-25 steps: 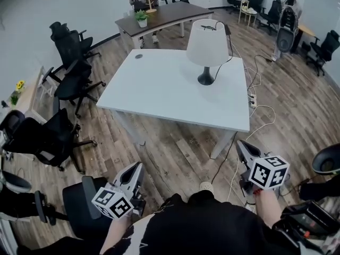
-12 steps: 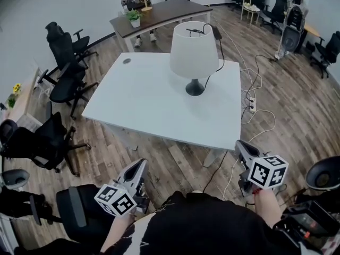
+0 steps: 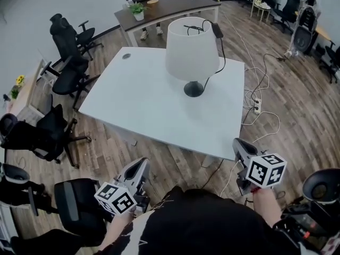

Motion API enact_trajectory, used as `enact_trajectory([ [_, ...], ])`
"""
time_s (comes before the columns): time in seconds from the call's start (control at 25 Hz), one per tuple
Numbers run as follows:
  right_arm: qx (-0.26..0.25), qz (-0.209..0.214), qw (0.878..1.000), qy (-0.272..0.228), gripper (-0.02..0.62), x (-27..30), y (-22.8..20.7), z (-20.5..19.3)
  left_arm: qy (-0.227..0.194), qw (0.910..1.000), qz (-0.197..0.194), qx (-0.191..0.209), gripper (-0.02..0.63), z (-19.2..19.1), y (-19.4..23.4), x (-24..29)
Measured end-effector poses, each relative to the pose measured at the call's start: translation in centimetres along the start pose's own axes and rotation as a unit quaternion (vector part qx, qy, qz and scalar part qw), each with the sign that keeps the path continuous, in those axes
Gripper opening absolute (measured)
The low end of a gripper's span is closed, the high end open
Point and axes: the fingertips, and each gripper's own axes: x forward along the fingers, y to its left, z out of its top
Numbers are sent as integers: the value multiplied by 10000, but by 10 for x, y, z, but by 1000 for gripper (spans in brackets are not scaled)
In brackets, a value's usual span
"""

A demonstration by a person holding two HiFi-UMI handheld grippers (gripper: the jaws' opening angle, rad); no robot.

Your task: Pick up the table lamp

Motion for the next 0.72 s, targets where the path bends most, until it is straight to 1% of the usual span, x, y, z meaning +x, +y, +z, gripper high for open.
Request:
enact_trajectory([
  [0.24,90,127,9999,54,15,8,-12,0,-23,9999,124,62,14,4,-5,11],
  [0.36,56,204,9998,53,15,12,-21,-7,18,9999,131,71,14,-3,-7,16],
  [0.52,138,137,9997,156,15,14,-24,-11,104,9999,125,43,14,-10,-8,21],
  [0.72,174,132,9996,165,15,23,-23,-7,179,9998,124,24,14,-3,0,24],
])
